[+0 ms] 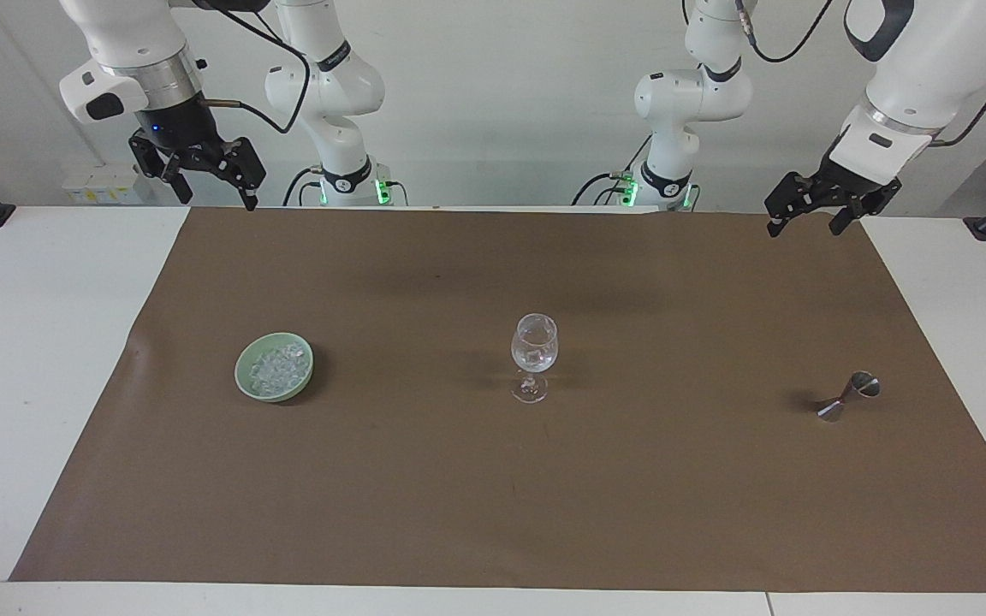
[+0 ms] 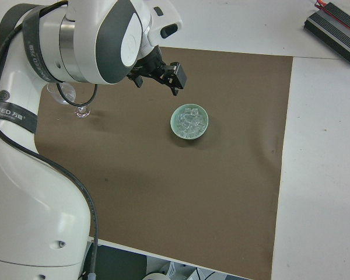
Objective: Pour wine and add ice with both arms
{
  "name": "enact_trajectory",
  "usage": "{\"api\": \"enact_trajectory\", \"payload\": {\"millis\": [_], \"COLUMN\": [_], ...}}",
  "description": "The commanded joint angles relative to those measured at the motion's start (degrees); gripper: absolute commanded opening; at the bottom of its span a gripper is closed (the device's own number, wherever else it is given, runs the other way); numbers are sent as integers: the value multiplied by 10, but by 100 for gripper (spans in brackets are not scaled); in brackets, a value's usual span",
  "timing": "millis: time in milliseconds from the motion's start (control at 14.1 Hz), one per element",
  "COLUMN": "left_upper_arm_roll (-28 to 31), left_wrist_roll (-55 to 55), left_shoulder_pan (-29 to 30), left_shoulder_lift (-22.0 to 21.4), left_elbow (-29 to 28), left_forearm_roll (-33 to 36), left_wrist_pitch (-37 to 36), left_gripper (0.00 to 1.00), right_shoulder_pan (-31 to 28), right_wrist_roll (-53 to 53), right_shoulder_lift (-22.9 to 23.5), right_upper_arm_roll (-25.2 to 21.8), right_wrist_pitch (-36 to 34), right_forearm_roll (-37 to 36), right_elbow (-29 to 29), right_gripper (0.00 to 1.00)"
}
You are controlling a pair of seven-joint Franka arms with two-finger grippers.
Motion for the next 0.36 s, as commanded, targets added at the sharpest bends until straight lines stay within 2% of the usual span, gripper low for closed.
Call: {"api": "enact_trajectory", "payload": {"millis": [0, 285], "left_upper_arm_roll": [7, 7], "left_wrist_roll": [6, 6], "left_shoulder_pan": [-7, -7], "left_shoulder_lift": [10, 10], "left_elbow": [21, 21], "left_forearm_roll": [-3, -3], "left_wrist_pitch": [-15, -15], "left_gripper": [100, 100], "right_shoulder_pan": [4, 3], "right_wrist_roll": [-1, -1], "right_shoulder_lift": [-3, -5], "right_upper_arm_roll": [-3, -3], "right_wrist_pitch": [-7, -7], "right_forearm_roll": [2, 2], "right_elbow": [0, -3], "right_gripper": [100, 100]}}
